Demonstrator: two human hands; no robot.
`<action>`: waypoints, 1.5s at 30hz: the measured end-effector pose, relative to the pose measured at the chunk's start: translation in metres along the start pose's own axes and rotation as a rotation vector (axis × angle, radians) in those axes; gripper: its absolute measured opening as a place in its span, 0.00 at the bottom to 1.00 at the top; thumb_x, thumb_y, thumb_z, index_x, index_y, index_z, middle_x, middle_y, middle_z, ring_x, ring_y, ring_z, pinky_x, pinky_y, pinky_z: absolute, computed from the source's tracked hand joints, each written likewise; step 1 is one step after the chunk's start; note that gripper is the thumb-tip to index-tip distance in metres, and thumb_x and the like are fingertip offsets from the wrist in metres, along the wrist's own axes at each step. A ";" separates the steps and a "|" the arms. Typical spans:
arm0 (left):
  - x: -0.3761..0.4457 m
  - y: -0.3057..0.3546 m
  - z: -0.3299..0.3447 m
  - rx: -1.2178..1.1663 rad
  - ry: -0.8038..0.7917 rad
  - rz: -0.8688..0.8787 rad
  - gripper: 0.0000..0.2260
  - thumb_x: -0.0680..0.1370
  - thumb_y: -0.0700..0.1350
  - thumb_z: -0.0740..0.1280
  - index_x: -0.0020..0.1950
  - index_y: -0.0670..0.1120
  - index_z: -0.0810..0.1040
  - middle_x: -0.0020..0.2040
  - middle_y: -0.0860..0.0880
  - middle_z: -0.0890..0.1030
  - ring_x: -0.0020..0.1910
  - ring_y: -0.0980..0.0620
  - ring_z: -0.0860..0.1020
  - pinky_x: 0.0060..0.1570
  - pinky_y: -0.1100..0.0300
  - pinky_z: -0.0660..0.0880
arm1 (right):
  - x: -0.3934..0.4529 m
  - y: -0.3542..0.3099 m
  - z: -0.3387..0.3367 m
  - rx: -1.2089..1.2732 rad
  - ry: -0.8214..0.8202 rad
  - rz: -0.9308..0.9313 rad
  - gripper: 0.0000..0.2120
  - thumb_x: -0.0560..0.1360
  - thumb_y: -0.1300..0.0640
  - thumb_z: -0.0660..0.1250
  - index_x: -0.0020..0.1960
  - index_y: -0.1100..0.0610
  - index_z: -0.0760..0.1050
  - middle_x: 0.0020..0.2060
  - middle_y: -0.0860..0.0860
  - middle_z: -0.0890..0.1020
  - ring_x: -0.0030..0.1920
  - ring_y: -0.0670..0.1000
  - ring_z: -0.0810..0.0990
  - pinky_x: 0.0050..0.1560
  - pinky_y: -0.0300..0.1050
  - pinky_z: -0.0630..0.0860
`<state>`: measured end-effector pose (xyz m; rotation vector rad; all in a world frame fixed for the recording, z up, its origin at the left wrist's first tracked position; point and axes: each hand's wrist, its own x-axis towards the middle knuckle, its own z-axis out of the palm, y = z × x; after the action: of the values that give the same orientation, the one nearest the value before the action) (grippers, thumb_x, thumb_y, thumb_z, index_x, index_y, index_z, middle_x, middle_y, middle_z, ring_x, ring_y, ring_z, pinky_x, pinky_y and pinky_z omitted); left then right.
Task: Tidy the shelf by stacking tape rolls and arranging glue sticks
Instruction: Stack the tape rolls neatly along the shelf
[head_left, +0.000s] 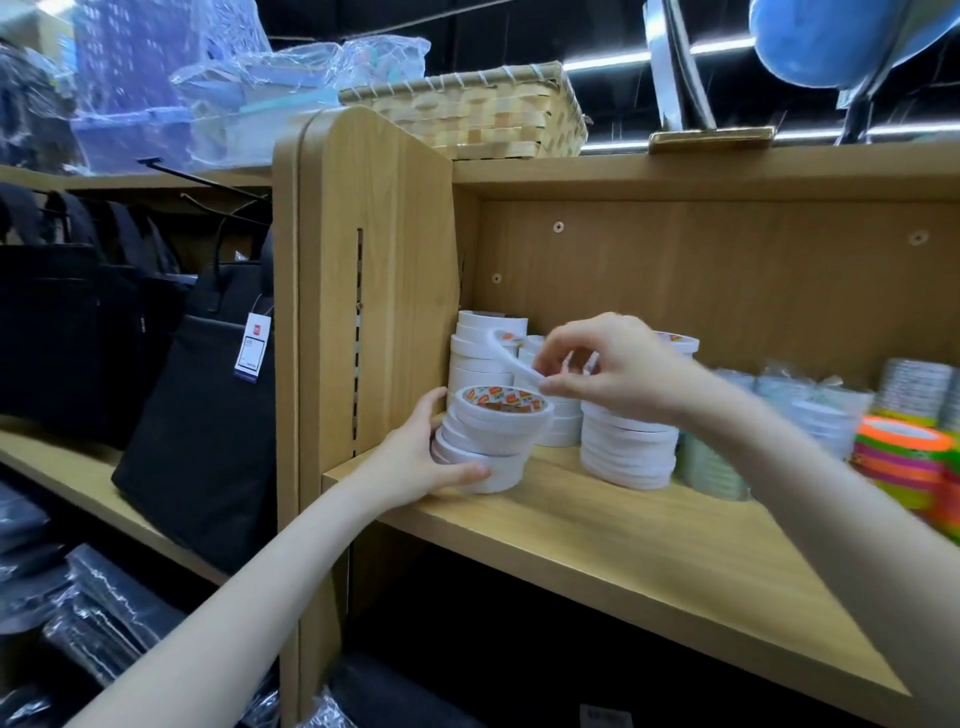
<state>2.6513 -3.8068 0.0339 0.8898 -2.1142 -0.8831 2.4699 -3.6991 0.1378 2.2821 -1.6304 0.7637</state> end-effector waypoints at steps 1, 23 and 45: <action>-0.001 0.001 0.000 0.006 0.003 0.001 0.46 0.68 0.52 0.74 0.76 0.52 0.47 0.70 0.50 0.69 0.66 0.53 0.68 0.67 0.58 0.64 | 0.008 0.000 0.013 -0.038 -0.012 -0.010 0.04 0.73 0.59 0.69 0.46 0.58 0.80 0.40 0.49 0.81 0.35 0.44 0.72 0.35 0.35 0.65; 0.040 0.003 0.004 0.284 0.333 -0.242 0.35 0.69 0.54 0.74 0.69 0.43 0.62 0.65 0.43 0.73 0.64 0.44 0.71 0.58 0.54 0.69 | 0.041 0.018 0.116 0.508 0.228 0.535 0.22 0.74 0.55 0.68 0.64 0.62 0.67 0.61 0.56 0.77 0.61 0.54 0.75 0.58 0.46 0.69; 0.034 -0.017 0.001 0.181 0.491 -0.175 0.25 0.71 0.48 0.72 0.65 0.41 0.70 0.61 0.44 0.77 0.61 0.44 0.73 0.61 0.48 0.70 | 0.045 0.024 0.130 0.820 0.192 0.518 0.18 0.72 0.66 0.69 0.61 0.63 0.71 0.54 0.53 0.77 0.52 0.46 0.75 0.56 0.38 0.71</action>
<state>2.6372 -3.8423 0.0311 1.2564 -1.7220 -0.4910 2.4945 -3.8056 0.0503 2.0904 -2.0923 2.0162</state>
